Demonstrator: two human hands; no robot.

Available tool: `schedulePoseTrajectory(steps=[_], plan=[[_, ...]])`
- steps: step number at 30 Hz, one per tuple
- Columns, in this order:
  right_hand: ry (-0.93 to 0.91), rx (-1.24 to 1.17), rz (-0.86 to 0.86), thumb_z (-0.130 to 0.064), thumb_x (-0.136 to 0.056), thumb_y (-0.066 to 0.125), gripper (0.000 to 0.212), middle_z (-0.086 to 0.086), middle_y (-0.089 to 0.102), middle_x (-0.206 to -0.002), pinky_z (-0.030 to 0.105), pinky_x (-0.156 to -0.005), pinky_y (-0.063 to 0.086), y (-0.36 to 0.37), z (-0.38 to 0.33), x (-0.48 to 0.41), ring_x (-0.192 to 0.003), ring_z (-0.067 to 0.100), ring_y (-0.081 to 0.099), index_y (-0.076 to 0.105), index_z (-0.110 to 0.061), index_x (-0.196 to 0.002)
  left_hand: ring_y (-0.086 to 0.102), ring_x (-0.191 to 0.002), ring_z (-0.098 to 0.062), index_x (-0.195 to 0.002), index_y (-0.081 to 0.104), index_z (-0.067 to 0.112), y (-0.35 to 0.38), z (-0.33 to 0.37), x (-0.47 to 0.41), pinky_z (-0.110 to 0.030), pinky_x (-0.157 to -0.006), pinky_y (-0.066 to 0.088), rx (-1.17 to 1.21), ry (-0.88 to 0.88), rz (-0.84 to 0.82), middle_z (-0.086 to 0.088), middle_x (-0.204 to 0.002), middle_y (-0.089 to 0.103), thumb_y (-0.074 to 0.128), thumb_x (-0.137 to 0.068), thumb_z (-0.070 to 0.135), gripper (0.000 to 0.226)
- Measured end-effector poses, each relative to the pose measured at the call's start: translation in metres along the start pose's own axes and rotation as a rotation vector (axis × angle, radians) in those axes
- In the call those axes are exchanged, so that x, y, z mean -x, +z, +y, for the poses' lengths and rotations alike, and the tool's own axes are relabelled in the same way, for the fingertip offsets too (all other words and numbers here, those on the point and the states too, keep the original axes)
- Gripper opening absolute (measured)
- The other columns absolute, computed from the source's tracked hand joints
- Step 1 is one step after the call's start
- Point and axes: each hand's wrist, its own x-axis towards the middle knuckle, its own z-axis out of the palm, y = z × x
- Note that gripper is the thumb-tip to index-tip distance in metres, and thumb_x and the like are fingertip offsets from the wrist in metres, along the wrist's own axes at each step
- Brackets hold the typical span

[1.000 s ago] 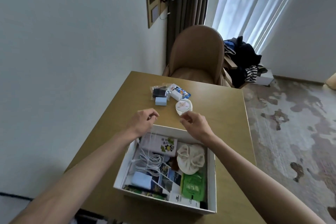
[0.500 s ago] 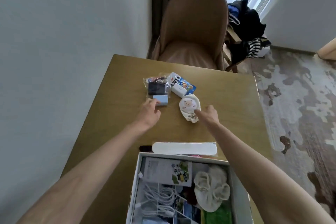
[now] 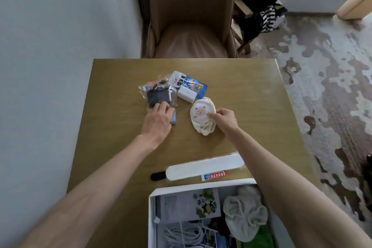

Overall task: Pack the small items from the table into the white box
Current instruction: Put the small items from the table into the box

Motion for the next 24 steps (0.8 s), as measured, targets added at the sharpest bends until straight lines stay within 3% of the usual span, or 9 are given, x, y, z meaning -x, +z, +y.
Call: schedulePoseTrajectory(steps=[6, 10, 12, 15, 19, 24], plan=[[-0.069, -0.195, -0.073, -0.025, -0.08, 0.065, 0.011, 0.004, 0.065, -0.084, 0.027, -0.056, 0.047, -0.023, -0.011, 0.034, -0.071, 0.016, 0.061, 0.059, -0.016, -0.081, 0.055, -0.1, -0.022, -0.117, 0.053, 0.02, -0.008, 0.002, 0.006, -0.035, -0.078, 0.049, 0.064, -0.03, -0.113, 0.0, -0.11, 0.06, 0.069, -0.08, 0.027, 0.04], [-0.243, -0.353, -0.142, -0.029, -0.067, 0.065, 0.016, 0.001, 0.062, -0.076, 0.035, -0.065, 0.048, -0.059, -0.021, 0.086, -0.071, 0.018, 0.059, 0.06, -0.018, -0.078, 0.062, -0.088, -0.025, -0.12, 0.052, 0.021, -0.037, 0.02, 0.028, -0.032, -0.063, 0.047, 0.297, -0.084, 0.037, 0.0, -0.109, 0.058, 0.071, -0.08, 0.03, 0.045], [-0.318, -0.42, -0.222, -0.027, -0.067, 0.066, 0.01, -0.004, 0.061, -0.07, 0.029, -0.06, 0.046, -0.081, -0.02, 0.117, -0.065, 0.012, 0.056, 0.063, -0.022, -0.076, 0.06, -0.087, -0.023, -0.121, 0.052, 0.019, -0.062, 0.035, 0.042, -0.03, -0.062, 0.047, 0.421, -0.088, 0.137, -0.002, -0.111, 0.057, 0.074, -0.078, 0.033, 0.05], [-0.418, -0.49, -0.374, -0.019, -0.076, 0.065, 0.007, -0.005, 0.064, -0.073, 0.019, -0.052, 0.044, -0.114, -0.007, 0.159, -0.063, 0.008, 0.057, 0.066, -0.023, -0.081, 0.059, -0.091, -0.022, -0.121, 0.053, 0.016, -0.101, 0.067, 0.072, -0.037, -0.068, 0.055, 0.61, -0.059, 0.248, -0.006, -0.112, 0.058, 0.077, -0.076, 0.031, 0.054], [-0.487, -0.372, -0.508, -0.008, -0.086, 0.063, 0.013, 0.0, 0.069, -0.083, 0.02, -0.052, 0.043, -0.147, 0.023, 0.2, -0.07, 0.012, 0.059, 0.062, -0.02, -0.092, 0.058, -0.091, -0.018, -0.117, 0.056, 0.014, -0.129, 0.112, 0.125, -0.035, -0.071, 0.055, 0.672, -0.032, 0.327, -0.002, -0.109, 0.058, 0.08, -0.073, 0.024, 0.052], [-0.461, -0.106, -0.584, -0.007, -0.085, 0.062, 0.022, 0.005, 0.071, -0.089, 0.023, -0.056, 0.049, -0.159, 0.055, 0.224, -0.074, 0.015, 0.064, 0.057, -0.013, -0.105, 0.057, -0.09, -0.014, -0.118, 0.056, 0.016, -0.121, 0.146, 0.194, -0.03, -0.069, 0.057, 0.581, -0.064, 0.314, -0.002, -0.109, 0.059, 0.081, -0.073, 0.026, 0.053]])
